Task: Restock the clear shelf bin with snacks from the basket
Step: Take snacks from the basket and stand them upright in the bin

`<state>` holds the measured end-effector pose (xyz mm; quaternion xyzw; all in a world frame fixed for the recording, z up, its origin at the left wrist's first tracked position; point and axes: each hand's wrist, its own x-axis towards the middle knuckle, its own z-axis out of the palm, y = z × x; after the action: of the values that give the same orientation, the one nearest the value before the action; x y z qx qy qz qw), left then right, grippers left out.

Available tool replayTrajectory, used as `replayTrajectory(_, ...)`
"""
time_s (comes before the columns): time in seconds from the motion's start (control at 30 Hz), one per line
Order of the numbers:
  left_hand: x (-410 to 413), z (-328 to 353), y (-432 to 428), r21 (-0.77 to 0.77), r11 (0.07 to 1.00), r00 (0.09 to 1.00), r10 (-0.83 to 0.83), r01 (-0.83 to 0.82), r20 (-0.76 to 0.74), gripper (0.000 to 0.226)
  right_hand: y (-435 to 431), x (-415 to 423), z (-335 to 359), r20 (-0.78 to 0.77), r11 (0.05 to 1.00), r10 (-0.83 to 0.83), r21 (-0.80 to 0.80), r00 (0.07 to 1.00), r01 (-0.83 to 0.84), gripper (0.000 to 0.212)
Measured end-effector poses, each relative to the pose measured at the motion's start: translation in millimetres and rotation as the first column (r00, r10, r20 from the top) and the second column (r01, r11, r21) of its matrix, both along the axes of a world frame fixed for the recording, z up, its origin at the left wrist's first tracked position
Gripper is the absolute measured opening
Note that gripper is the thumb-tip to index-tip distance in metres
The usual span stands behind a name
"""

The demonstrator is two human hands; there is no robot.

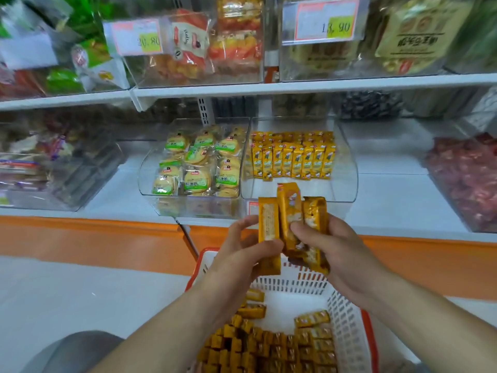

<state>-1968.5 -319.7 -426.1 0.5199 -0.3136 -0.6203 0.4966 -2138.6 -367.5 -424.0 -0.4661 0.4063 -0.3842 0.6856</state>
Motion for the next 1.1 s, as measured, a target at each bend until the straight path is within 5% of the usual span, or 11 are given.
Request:
replayTrajectory(0.23, 0.2, -7.3, -26.3, 0.020, 0.999, 0.992, -0.041, 0.039, 0.122, 0.051, -11.5, 7.1, -15.7, -0.080, 1.000, -0.001, 0.002, 0.997, 0.001, 0.032)
replayTrajectory(0.6, 1.5, -13.4, -49.4, 0.014, 0.989, 0.989, 0.145, -0.146, 0.020, 0.053, -27.1, 18.3, -22.3, -0.107, 0.994, 0.108, 0.001, 0.988, -0.108, 0.007)
replayTrajectory(0.8, 13.7, -4.0, -54.0, -0.026, 0.989, 0.990, 0.143, -0.143, 0.002, 0.062, -37.0, 19.4, -13.3, 0.083, 0.975, 0.155, 0.149, 0.984, -0.166, 0.043)
replayTrajectory(1.0, 24.1, -2.0, -53.1, -0.066, 0.988, 0.990, 0.141, -0.139, 0.015, 0.064, -36.9, 17.2, -9.7, -0.263, 0.990, 0.008, -0.132, 0.965, -0.044, 0.046)
replayTrajectory(1.1, 25.7, -3.6, -51.0, -0.070, 0.988, 0.990, 0.141, -0.140, 0.011, 0.060, -36.6, 19.8, -13.9, -0.248, 0.993, 0.020, -0.111, 0.969, -0.049, 0.028)
